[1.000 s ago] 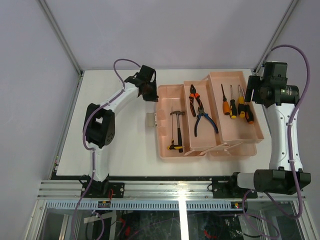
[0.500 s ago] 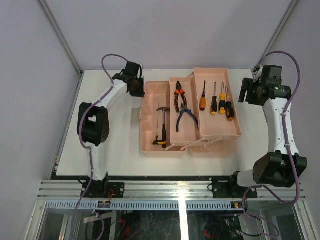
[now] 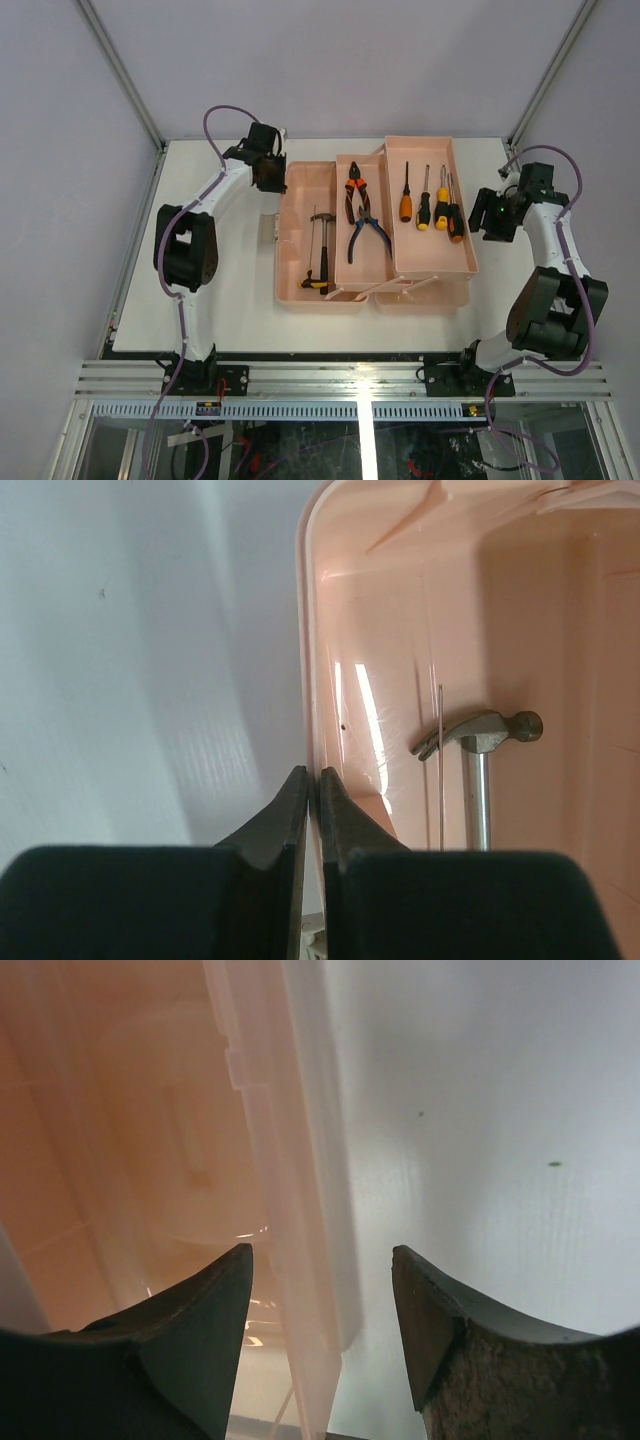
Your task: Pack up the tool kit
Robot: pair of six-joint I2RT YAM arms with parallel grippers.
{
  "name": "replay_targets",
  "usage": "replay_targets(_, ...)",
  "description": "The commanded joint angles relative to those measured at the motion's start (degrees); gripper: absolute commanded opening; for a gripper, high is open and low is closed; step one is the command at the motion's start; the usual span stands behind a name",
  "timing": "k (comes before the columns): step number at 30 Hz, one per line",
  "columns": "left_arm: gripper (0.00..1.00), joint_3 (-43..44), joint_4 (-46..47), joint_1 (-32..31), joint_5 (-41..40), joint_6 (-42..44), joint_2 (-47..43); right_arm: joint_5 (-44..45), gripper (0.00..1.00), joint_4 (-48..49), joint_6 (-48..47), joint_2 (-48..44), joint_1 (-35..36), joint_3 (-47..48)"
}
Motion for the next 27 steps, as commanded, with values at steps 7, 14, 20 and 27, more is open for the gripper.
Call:
replay_targets(7,0.00,-0.97,-5.31,3.32,-6.51,5.63,5.09,-15.71,0.63,5.17,0.17,1.04,-0.50,-2.79)
replay_targets(14,0.00,0.24,-6.28,3.30,-5.60,5.18,6.15,-18.24,0.63,5.29,-0.31,4.13,-0.46,-4.41)
replay_targets(20,0.00,2.71,-7.68,3.24,-4.83,4.82,7.48,-18.05,0.56,6.73,-0.59,8.42,-0.40,-7.09)
replay_targets(27,0.00,2.97,-8.08,2.80,-4.69,3.98,7.67,-15.26,0.09,5.77,-0.87,8.80,-0.41,-6.00)
